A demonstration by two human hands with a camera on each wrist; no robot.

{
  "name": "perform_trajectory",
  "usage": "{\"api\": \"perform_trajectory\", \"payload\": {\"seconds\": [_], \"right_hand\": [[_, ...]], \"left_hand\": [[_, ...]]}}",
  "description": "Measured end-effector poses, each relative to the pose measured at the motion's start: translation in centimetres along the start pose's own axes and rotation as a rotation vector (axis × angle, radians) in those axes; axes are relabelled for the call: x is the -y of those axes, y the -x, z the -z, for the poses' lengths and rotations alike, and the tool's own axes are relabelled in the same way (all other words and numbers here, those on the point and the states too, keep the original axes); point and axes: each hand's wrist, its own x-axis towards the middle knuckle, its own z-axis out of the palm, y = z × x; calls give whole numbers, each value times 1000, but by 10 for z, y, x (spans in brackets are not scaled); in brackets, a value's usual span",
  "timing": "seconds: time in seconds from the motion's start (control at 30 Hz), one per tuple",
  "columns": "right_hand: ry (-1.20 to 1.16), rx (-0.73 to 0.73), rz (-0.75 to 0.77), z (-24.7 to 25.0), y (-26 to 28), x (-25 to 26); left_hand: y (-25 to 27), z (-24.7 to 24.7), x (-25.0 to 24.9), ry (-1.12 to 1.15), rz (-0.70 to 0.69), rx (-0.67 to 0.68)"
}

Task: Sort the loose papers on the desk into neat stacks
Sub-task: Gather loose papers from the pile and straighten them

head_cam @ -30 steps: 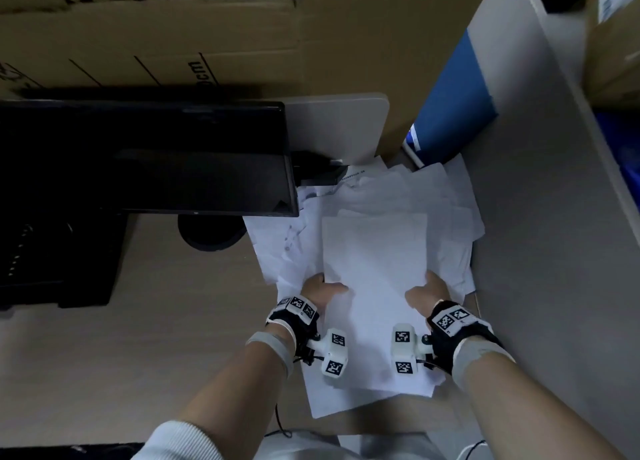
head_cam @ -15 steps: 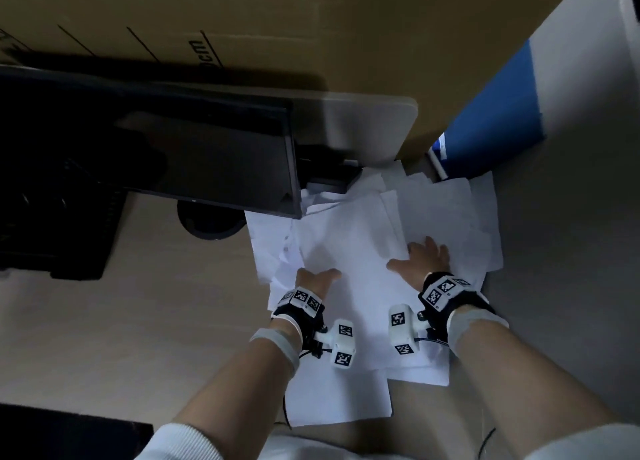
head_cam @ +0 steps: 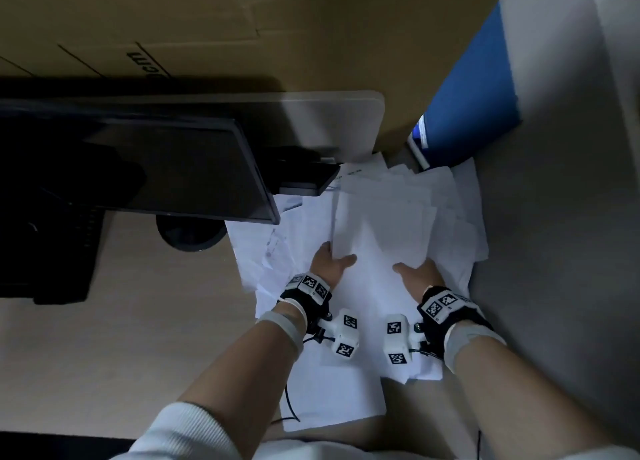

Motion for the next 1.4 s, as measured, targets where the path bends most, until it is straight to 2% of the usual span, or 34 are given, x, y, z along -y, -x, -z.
{"api": "perform_trajectory", "payload": {"seconds": [0.07, 0.23, 0.43, 0.5, 0.6, 0.73, 0.83, 0.9, 1.0, 1.07, 1.13, 1.23, 1.33, 1.4], "right_hand": [[45, 1, -35, 3, 4, -3], [60, 8, -66, 7, 19, -15], [-112, 22, 108, -24, 20, -26], [-51, 44, 157, -31, 30, -18], [66, 43, 92, -33, 34, -8], [251, 102, 50, -29, 23, -20], [267, 160, 22, -30, 11, -35], [241, 71, 33, -29, 15, -29], [-92, -97, 49, -31, 25, -15], [-178, -53, 4, -35, 15, -16], [-135, 57, 10, -37, 11, -18], [-59, 136, 43, -40, 8, -23], [-8, 124, 32, -44, 14, -27], [20, 64, 21, -41, 18, -28]], "left_hand": [[0, 4, 2, -105, -35, -3], [-3, 27, 13, -170, -16, -53], [-5, 55, 28, -159, 31, -109], [-6, 63, 32, -145, 46, -146], [-6, 68, 33, -96, 64, -182], [-8, 64, 31, -73, 60, -175], [-13, 57, 27, -117, 45, -192], [-17, 56, 24, -214, 50, -191], [-16, 52, 20, -302, 65, -196], [-13, 51, 21, -380, 70, -192], [-10, 51, 23, -454, 98, -211], [-10, 56, 28, -441, 137, -191], [-4, 58, 28, -410, 124, -157], [3, 53, 27, -407, 59, -152]]}}
